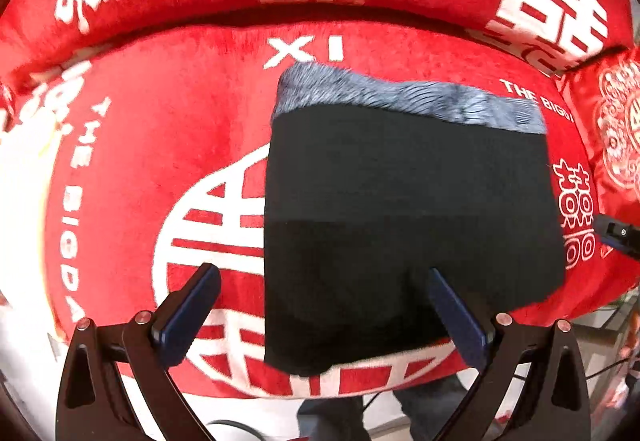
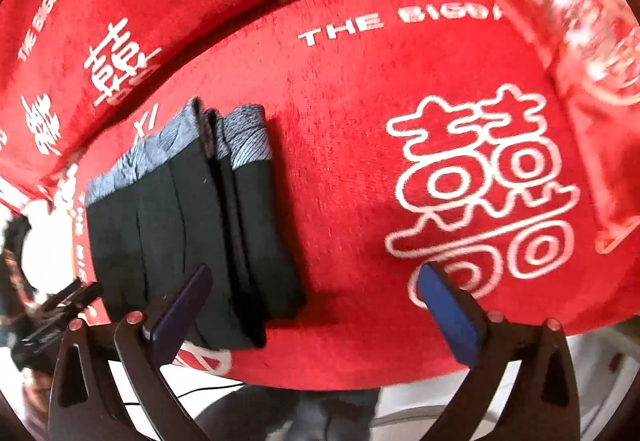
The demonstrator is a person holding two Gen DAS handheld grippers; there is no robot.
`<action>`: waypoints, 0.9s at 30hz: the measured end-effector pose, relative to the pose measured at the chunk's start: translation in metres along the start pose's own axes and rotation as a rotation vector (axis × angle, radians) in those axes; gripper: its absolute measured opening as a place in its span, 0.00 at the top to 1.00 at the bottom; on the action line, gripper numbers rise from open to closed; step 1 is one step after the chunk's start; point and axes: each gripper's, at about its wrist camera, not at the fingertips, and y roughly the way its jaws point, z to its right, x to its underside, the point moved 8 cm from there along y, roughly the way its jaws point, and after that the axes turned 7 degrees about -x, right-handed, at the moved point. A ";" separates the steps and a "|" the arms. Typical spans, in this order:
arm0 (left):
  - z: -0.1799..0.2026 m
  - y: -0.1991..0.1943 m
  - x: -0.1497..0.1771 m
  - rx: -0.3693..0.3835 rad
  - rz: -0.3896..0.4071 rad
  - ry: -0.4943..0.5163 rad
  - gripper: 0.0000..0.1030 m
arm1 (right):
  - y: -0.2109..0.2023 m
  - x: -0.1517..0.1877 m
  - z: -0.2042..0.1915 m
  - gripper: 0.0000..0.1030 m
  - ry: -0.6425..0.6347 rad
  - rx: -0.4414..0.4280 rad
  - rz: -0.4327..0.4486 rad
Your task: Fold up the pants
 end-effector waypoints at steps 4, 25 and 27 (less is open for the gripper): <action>0.014 -0.031 0.006 0.008 0.017 0.034 0.00 | -0.018 0.013 -0.020 0.00 -0.030 0.050 -0.020; 0.005 -0.127 0.032 -0.055 0.039 0.051 0.00 | -0.079 0.067 -0.133 0.00 -0.113 0.126 -0.052; 0.000 -0.130 0.032 -0.065 0.035 0.041 0.00 | -0.082 0.067 -0.138 0.00 -0.133 0.138 -0.053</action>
